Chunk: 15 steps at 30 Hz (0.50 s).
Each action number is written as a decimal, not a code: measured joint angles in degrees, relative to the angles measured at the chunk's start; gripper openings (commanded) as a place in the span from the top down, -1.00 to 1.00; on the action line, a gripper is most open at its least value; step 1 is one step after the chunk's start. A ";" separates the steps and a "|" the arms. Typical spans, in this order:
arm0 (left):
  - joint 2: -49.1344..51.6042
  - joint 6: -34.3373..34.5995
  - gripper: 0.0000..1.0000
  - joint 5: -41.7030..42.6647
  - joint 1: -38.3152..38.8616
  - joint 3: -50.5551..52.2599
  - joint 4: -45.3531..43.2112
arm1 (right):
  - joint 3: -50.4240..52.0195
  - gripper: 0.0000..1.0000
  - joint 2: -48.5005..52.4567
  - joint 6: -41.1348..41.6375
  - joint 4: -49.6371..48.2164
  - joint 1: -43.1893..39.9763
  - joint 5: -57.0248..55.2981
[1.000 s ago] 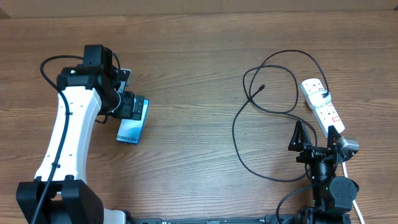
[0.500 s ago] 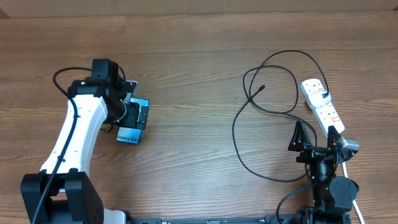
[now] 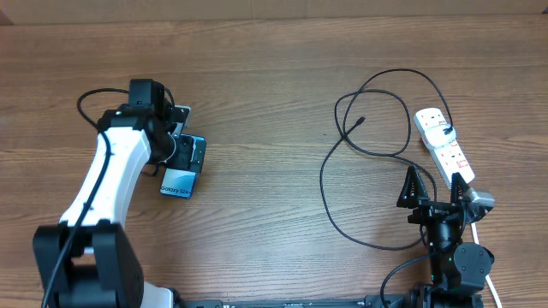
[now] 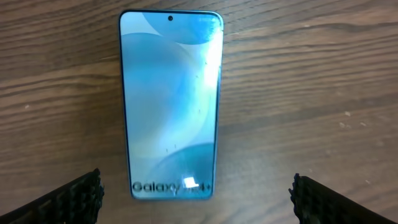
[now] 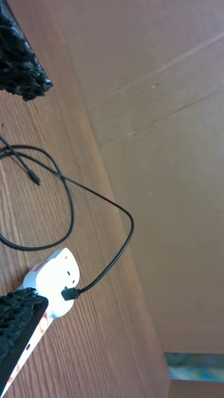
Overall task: Plug charger to phone and switch on socket
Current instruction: 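Close the left gripper on the phone's long edges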
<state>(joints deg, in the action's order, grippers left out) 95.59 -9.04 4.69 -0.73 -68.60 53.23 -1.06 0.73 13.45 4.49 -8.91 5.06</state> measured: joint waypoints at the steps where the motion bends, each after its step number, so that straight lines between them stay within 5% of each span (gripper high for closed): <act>1: 1.22 0.00 -1.00 -0.11 0.00 0.00 -0.74 | 0.00 -1.00 0.00 0.02 0.00 0.00 0.00; 15: 13.62 0.07 -1.00 -6.45 0.00 0.00 -4.79 | 0.00 -0.99 0.00 0.04 -0.02 0.00 -0.02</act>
<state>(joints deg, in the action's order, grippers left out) 109.21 -8.97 -1.76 -0.73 -68.60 48.45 -1.06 0.73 13.50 4.47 -8.91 5.04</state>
